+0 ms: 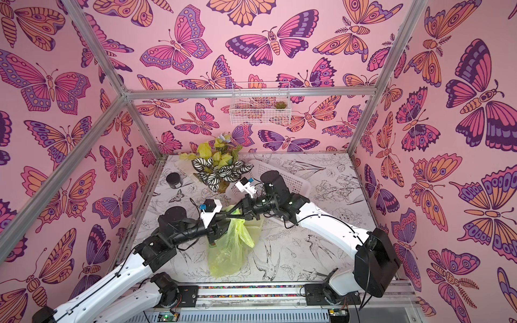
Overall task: Place the pineapple into a plastic bag & tie a knot
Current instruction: Tie the plastic bag at the center of the board.
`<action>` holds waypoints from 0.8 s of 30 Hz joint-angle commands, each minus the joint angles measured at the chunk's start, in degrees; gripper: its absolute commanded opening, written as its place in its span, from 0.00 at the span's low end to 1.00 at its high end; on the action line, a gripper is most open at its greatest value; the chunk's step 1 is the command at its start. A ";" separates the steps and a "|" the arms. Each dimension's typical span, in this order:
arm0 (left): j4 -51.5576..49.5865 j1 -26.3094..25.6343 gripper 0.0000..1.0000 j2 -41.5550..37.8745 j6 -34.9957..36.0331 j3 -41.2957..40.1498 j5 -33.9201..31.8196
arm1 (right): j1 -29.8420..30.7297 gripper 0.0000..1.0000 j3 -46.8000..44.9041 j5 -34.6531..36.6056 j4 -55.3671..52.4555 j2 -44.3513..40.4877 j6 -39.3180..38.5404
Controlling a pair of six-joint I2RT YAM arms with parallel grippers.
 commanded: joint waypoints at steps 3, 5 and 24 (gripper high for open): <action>2.31 -0.13 0.48 -2.73 -0.80 -1.42 0.25 | -0.86 0.00 2.91 -0.78 1.27 -0.26 -3.38; 1.96 0.00 0.47 -3.51 -0.81 -1.79 -0.63 | -0.99 0.00 2.94 -0.68 0.74 -0.26 -3.76; 2.49 0.15 0.05 -1.15 0.78 -0.78 1.17 | -1.01 0.00 2.61 -1.51 2.51 0.54 -2.30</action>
